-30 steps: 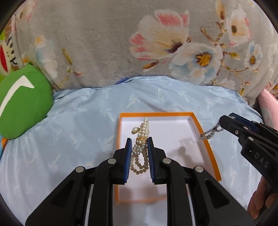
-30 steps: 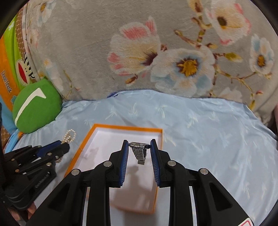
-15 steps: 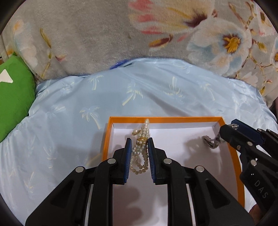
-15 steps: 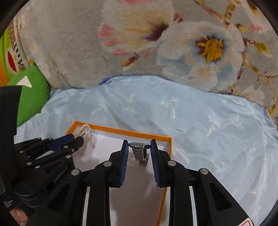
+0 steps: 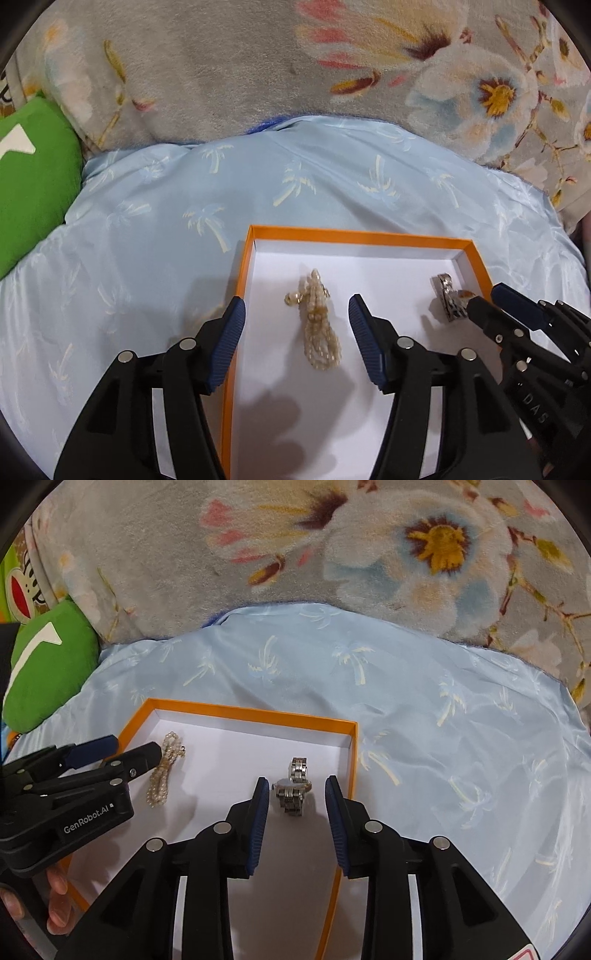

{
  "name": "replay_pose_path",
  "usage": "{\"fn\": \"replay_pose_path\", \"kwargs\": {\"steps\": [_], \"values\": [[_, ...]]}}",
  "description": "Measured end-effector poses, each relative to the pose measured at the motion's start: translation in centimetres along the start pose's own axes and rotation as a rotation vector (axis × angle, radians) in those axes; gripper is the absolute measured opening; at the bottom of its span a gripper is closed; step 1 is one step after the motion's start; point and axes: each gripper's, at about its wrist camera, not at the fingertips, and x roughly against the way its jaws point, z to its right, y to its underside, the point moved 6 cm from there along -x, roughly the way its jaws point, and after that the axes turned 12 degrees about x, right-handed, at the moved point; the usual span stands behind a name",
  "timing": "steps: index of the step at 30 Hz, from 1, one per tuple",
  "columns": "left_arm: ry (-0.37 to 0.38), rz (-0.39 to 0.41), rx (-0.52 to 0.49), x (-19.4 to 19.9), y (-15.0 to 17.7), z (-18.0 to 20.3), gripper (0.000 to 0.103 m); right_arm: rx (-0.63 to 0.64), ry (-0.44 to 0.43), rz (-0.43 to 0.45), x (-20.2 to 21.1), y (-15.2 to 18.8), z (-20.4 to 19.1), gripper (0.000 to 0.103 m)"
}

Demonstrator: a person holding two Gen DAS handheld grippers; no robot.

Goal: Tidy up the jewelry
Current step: 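Withdraw both open tools from the box back toward the jewelry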

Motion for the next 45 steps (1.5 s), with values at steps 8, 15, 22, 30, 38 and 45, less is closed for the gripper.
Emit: {"fn": "replay_pose_path", "kwargs": {"steps": [8, 15, 22, 30, 38, 45], "values": [[0.026, 0.018, -0.035, 4.7, 3.4, -1.2, 0.056, -0.048, -0.016, 0.023, 5.5, 3.7, 1.0, 0.034], [-0.017, -0.028, -0.037, 5.3, 6.9, -2.6, 0.056, -0.046, -0.011, -0.025, 5.9, 6.6, -0.5, 0.034], [-0.027, -0.047, -0.027, 5.8, 8.8, -3.3, 0.057, -0.04, 0.0, -0.073, 5.2, 8.7, -1.8, 0.034], [-0.005, -0.052, -0.041, 7.5, 10.7, -3.6, 0.058, -0.08, -0.042, -0.076, 7.0, 10.8, -2.4, 0.034], [0.035, -0.033, -0.021, 10.3, 12.0, -3.9, 0.056, -0.126, -0.038, -0.037, 11.1, 12.3, -2.3, 0.034], [0.032, -0.004, 0.001, 14.8, 14.5, -5.1, 0.064, -0.205, -0.04, -0.029, 16.5, 17.0, -2.2, 0.034]]}}
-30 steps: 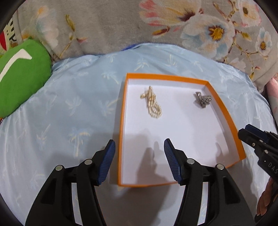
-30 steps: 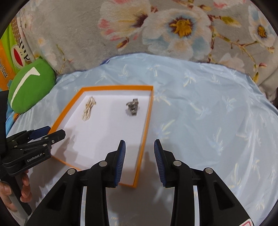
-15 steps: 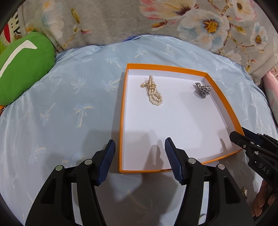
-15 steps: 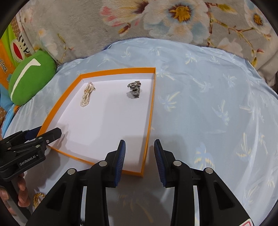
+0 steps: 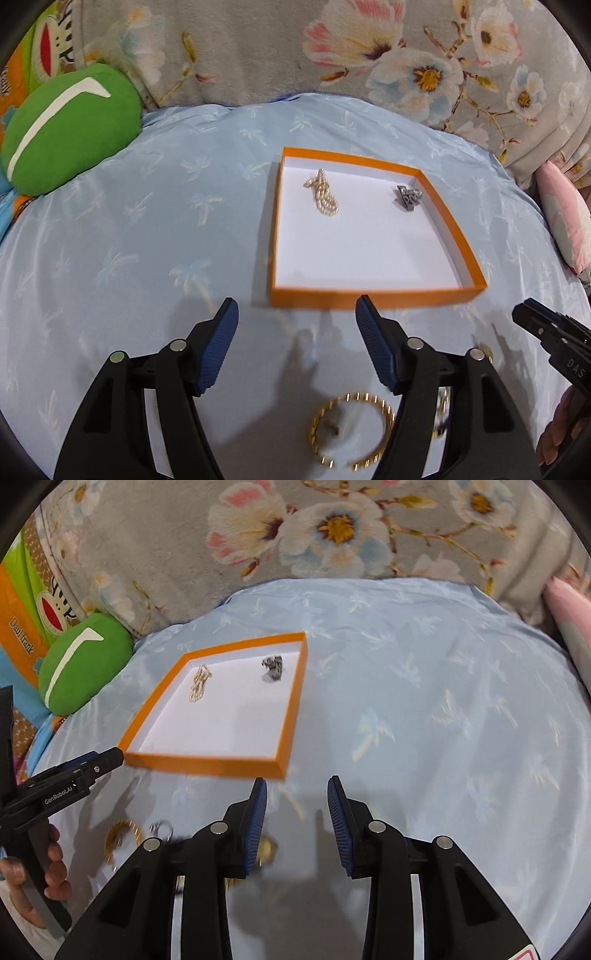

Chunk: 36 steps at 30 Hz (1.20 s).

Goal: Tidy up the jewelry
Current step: 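Withdraw both open tools from the box back toward the jewelry, then grasp the gold watch band with the right tool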

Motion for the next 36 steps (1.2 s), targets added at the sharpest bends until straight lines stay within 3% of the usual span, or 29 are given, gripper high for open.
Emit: {"fn": "replay_pose_path", "kwargs": {"steps": [7, 11, 19, 23, 27, 31, 36], "values": [[-0.041, -0.03, 0.032, 1.6, 4.4, -1.4, 0.064, -0.087, -0.053, -0.048, -0.1, 3.1, -2.2, 0.034], [-0.015, -0.052, 0.065, 2.3, 6.0, -1.7, 0.064, -0.128, -0.046, -0.067, -0.9, 3.5, -2.9, 0.034], [-0.002, -0.058, 0.034, 2.8, 7.7, -1.1, 0.07, -0.117, 0.02, -0.082, -2.5, 3.2, -3.7, 0.033], [0.007, -0.067, 0.005, 2.6, 8.0, -0.3, 0.074, -0.073, 0.052, -0.082, -2.5, 3.3, -3.7, 0.027], [0.022, -0.075, -0.013, 2.6, 8.2, 0.3, 0.077, -0.032, 0.085, -0.084, -2.3, 3.6, -3.4, 0.011], [0.013, -0.075, -0.034, 2.3, 8.4, 0.9, 0.083, -0.018, 0.08, -0.074, -2.0, 3.9, -3.3, 0.011], [-0.034, -0.069, -0.071, 1.7, 8.3, 1.4, 0.084, 0.002, 0.099, -0.063, -1.9, 4.0, -3.5, 0.011]]}}
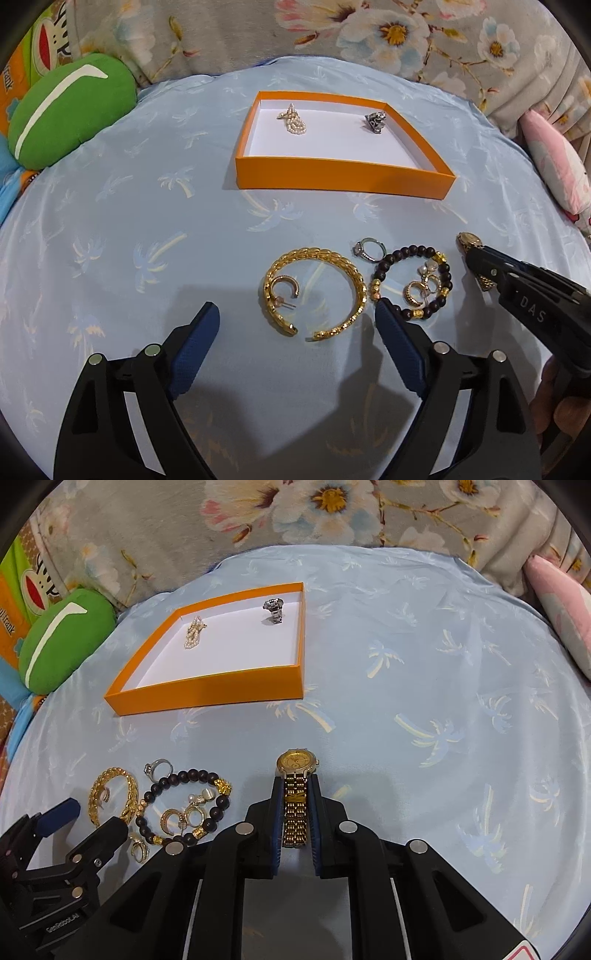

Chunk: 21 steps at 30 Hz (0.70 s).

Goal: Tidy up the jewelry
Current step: 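Grasp the gold watch band with the right tool, then grasp the gold cuff bangle with the left tool while the right tool holds the gold watch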

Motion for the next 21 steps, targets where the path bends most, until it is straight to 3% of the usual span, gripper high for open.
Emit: {"fn": "replay_pose_path", "kwargs": {"steps": [6, 12, 21], "values": [[-0.033, 0.008, -0.009, -0.5, -0.5, 0.3, 0.081, -0.012, -0.014, 0.007, 0.0, 0.0, 0.1, 0.011], [-0.011, 0.026, -0.016, -0.1, -0.5, 0.5, 0.056, -0.016, -0.02, 0.009, 0.0, 0.0, 0.2, 0.011], [0.038, 0.052, 0.022, 0.6, -0.6, 0.1, 0.056, -0.03, -0.038, 0.017, 0.0, 0.0, 0.3, 0.011]]}}
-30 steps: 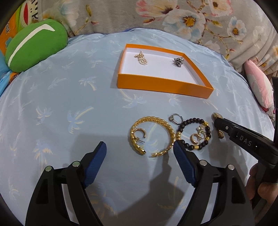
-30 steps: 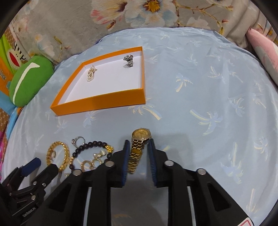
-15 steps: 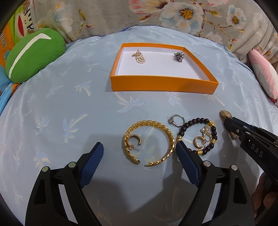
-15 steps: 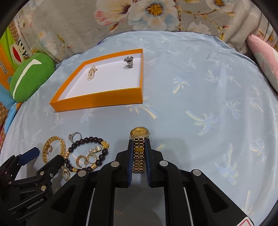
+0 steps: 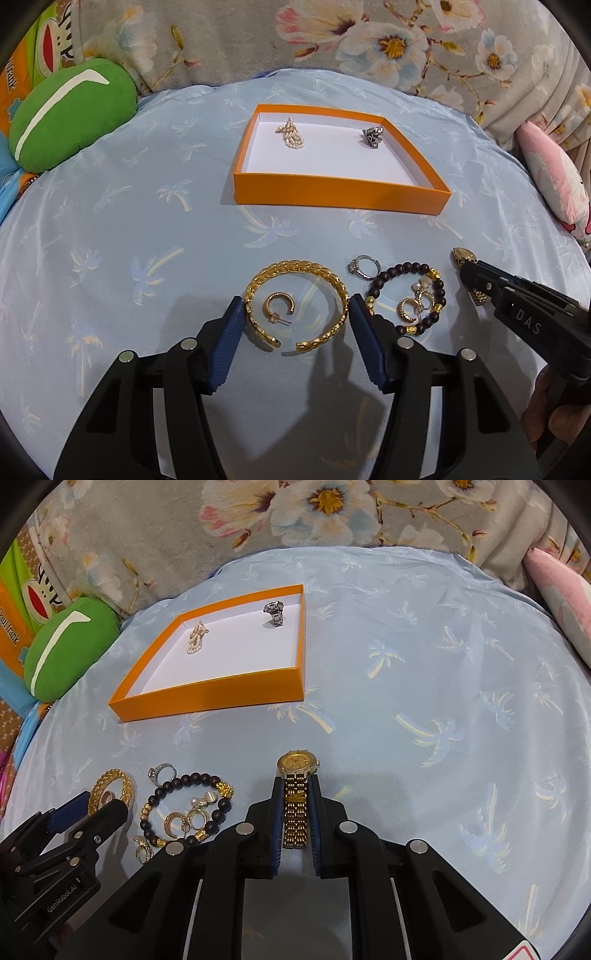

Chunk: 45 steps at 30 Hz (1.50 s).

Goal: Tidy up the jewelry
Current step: 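Grasp the gold cuff bangle with the left tool while the right tool holds the gold watch, then place the gold bangle in the box with left while right places the gold watch beside it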

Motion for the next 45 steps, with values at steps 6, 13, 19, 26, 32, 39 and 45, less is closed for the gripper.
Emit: {"fn": "replay_pose_path", "kwargs": {"steps": [6, 13, 19, 26, 32, 39, 45], "values": [[0.009, 0.016, 0.004, 0.5, -0.3, 0.1, 0.056, -0.001, -0.007, 0.023, 0.4, -0.1, -0.1, 0.011], [0.021, 0.034, 0.018, 1.4, -1.1, 0.0, 0.056, -0.004, -0.022, 0.044, 1.1, -0.5, -0.3, 0.011], [0.025, 0.047, 0.007, 1.8, -2.7, 0.2, 0.056, -0.009, -0.055, 0.068, 2.3, -2.1, 0.0, 0.011], [0.027, 0.084, -0.011, 1.3, -7.0, 1.0, 0.056, 0.035, -0.054, 0.148, 2.7, -7.5, 0.4, 0.011], [0.014, 0.127, -0.028, -0.9, -11.9, 2.2, 0.056, 0.04, -0.073, 0.191, 0.3, -12.4, 0.6, 0.011], [0.009, 0.122, -0.013, -5.4, -15.4, 3.2, 0.056, 0.05, -0.107, 0.174, -4.2, -15.3, 0.5, 0.011], [-0.009, 0.041, 0.018, -9.8, -15.2, 2.5, 0.056, 0.075, -0.11, 0.106, -8.0, -14.9, 0.1, 0.011]]}}
